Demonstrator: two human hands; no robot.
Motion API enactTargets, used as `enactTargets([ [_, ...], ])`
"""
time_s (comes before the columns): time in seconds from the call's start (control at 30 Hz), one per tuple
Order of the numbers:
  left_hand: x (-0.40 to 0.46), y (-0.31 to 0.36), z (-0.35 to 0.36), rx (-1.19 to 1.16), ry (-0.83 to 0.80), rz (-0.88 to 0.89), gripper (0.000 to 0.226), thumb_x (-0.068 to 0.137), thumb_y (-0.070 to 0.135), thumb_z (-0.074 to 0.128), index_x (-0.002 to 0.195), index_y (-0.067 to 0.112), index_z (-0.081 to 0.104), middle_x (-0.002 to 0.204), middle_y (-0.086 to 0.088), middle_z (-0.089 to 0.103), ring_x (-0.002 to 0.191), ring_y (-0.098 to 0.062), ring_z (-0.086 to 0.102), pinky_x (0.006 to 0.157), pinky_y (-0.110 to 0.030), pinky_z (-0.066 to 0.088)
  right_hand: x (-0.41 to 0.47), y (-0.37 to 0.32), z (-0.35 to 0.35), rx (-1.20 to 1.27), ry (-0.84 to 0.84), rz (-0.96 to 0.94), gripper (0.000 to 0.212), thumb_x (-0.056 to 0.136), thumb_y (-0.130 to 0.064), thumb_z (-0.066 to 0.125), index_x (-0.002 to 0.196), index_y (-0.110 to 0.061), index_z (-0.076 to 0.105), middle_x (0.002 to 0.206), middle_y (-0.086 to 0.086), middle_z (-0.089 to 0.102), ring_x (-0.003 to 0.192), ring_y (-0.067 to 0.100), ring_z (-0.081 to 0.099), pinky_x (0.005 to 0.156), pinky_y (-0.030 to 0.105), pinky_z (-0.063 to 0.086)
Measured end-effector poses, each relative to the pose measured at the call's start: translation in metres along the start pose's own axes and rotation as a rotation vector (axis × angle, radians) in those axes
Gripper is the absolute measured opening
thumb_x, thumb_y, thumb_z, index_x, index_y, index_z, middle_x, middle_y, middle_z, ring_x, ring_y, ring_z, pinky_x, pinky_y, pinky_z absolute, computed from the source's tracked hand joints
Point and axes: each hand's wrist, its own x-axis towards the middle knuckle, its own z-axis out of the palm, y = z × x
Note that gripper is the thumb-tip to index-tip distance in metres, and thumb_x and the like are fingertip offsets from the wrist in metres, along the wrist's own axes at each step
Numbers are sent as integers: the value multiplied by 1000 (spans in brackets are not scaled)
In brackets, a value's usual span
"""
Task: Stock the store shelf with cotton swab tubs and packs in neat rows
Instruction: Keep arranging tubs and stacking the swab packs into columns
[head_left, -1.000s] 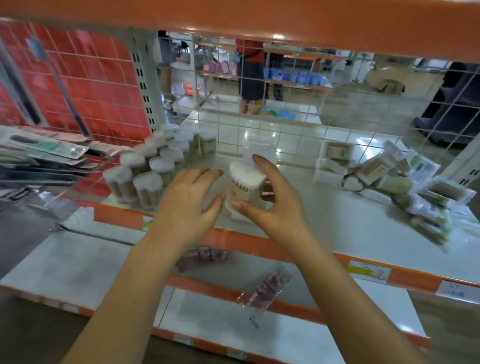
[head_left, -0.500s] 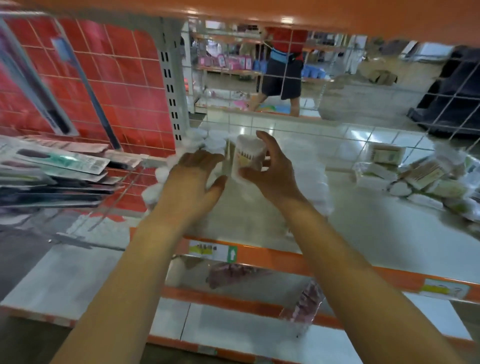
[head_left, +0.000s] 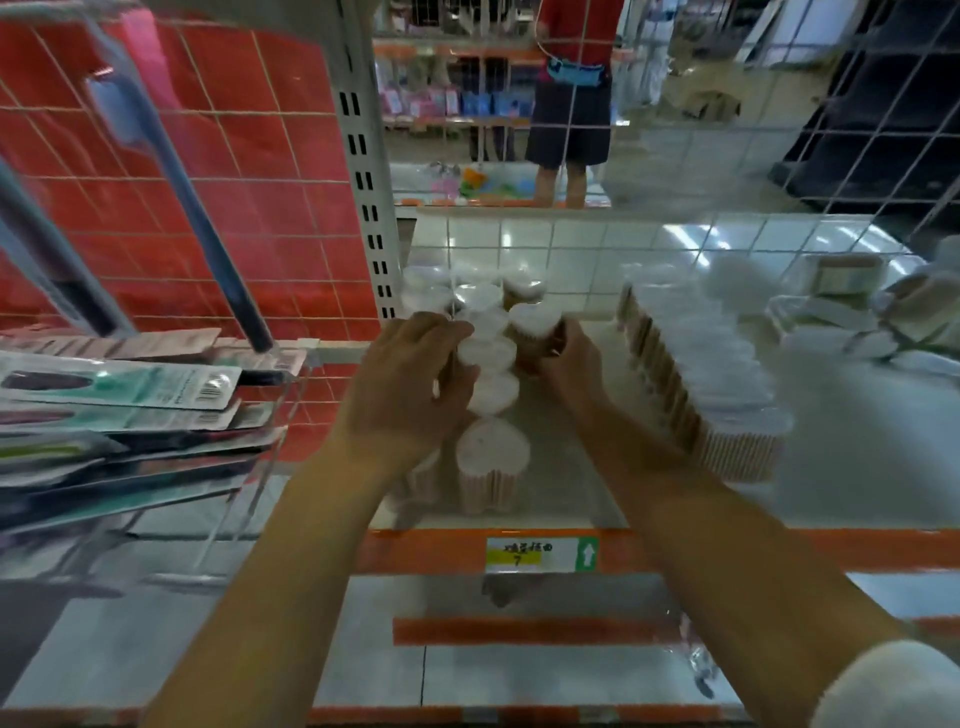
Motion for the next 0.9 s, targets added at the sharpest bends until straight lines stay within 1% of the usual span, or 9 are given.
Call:
enactTargets([
  [0.17, 7, -18, -4, -14, -72, 60, 47, 84, 35, 42, 112, 4, 63, 109, -13, 64, 102, -32, 57, 87, -41, 48, 17, -5, 10, 1, 9, 50, 61, 73, -13, 75, 128, -6, 48, 126, 14, 56, 116, 26, 52, 94, 30, 41],
  [0.4, 12, -22, -9, 7, -56, 92, 40, 82, 24, 55, 116, 5, 61, 113, -12, 62, 103, -31, 56, 81, -31, 41, 22, -2, 22, 58, 61, 150, 58, 74, -12, 74, 127, -10, 48, 125, 11, 57, 117, 24, 52, 93, 30, 43],
  [0.53, 14, -25, -8, 97, -70, 143, 37, 81, 23, 55, 111, 3, 63, 106, -14, 65, 96, -34, 60, 79, -33, 43, 16, -17, 17, 32, 66, 215, 85, 76, -11, 72, 144, -7, 22, 143, 16, 36, 131, 29, 37, 100, 32, 36],
  [0.6, 15, -29, -7, 158, -88, 140, 38, 80, 24, 55, 109, 2, 63, 103, -15, 66, 92, -35, 61, 77, -39, 49, 9, -24, 9, -38, 86, 167, 80, 79, -15, 70, 143, -5, 23, 142, 15, 37, 130, 27, 37, 97, 24, 34],
  [0.67, 16, -32, -6, 189, -102, 122, 40, 78, 22, 59, 112, 1, 61, 100, -16, 66, 89, -37, 61, 76, -43, 50, -4, -34, -2, -101, 79, 82, 60, 84, -14, 65, 135, -1, 36, 132, 10, 47, 122, 23, 44, 78, 7, 28],
  [0.7, 16, -32, -5, 194, -108, 113, 42, 78, 20, 61, 116, 0, 59, 100, -17, 65, 88, -38, 60, 74, -44, 50, -11, -39, -6, -127, 65, 40, 52, 85, -13, 62, 132, -1, 41, 125, 7, 51, 117, 21, 46, 71, 6, 25],
  [0.73, 16, -31, -4, 197, -105, 112, 45, 78, 18, 65, 119, 0, 57, 101, -18, 65, 87, -39, 60, 73, -44, 50, -18, -43, -10, -155, 42, 0, 50, 86, -12, 60, 132, -3, 42, 122, 4, 52, 116, 20, 47, 70, 7, 24],
  [0.8, 18, -27, -2, 203, -106, 102, 52, 77, 15, 71, 123, -1, 53, 103, -20, 64, 88, -41, 60, 71, -43, 49, -30, -52, -15, -200, -2, -82, 55, 88, -14, 57, 139, -10, 36, 135, 5, 46, 123, 19, 42, 81, 9, 23],
  [0.9, 20, -18, 1, 208, -100, 105, 50, 78, 17, 67, 122, -2, 53, 104, -21, 64, 90, -42, 60, 71, -45, 50, -49, -60, -20, -296, -24, -237, 59, 90, -16, 56, 143, -11, 29, 144, 7, 36, 130, 19, 34, 86, 7, 15],
])
